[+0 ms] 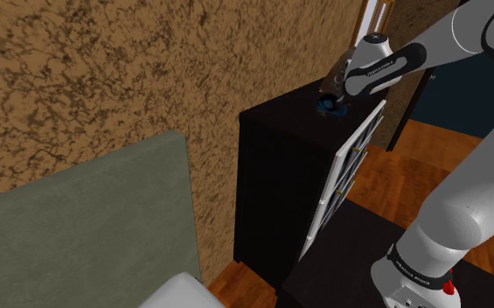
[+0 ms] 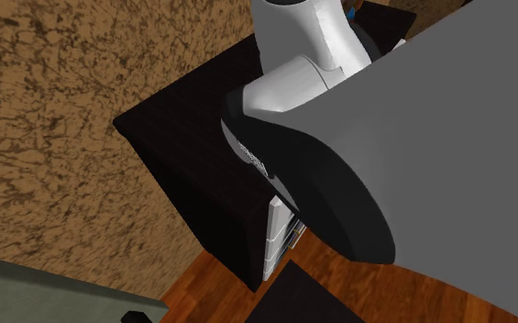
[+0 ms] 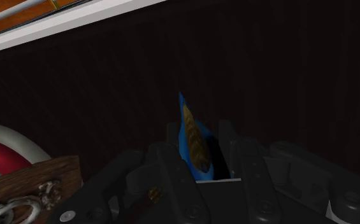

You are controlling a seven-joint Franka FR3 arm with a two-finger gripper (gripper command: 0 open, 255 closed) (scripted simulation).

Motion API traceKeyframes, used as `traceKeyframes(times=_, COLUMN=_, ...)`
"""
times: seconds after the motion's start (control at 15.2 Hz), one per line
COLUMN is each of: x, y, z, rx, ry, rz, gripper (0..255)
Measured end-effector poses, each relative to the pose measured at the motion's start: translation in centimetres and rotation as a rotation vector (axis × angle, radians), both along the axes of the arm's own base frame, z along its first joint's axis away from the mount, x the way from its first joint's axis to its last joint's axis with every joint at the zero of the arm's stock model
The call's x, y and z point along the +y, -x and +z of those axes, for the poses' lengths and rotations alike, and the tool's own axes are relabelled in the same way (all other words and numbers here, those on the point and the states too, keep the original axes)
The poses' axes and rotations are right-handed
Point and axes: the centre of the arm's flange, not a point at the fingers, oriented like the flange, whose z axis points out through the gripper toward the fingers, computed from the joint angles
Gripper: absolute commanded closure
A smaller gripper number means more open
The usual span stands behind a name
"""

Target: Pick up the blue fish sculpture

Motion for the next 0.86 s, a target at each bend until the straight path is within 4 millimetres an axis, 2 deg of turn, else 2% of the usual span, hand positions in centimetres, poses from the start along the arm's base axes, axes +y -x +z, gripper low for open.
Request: traceKeyframes(times=0.86, x=0.1, y=-0.1, z=6.5, rx=0.000, ry=0.000, rz=0.000, gripper=255)
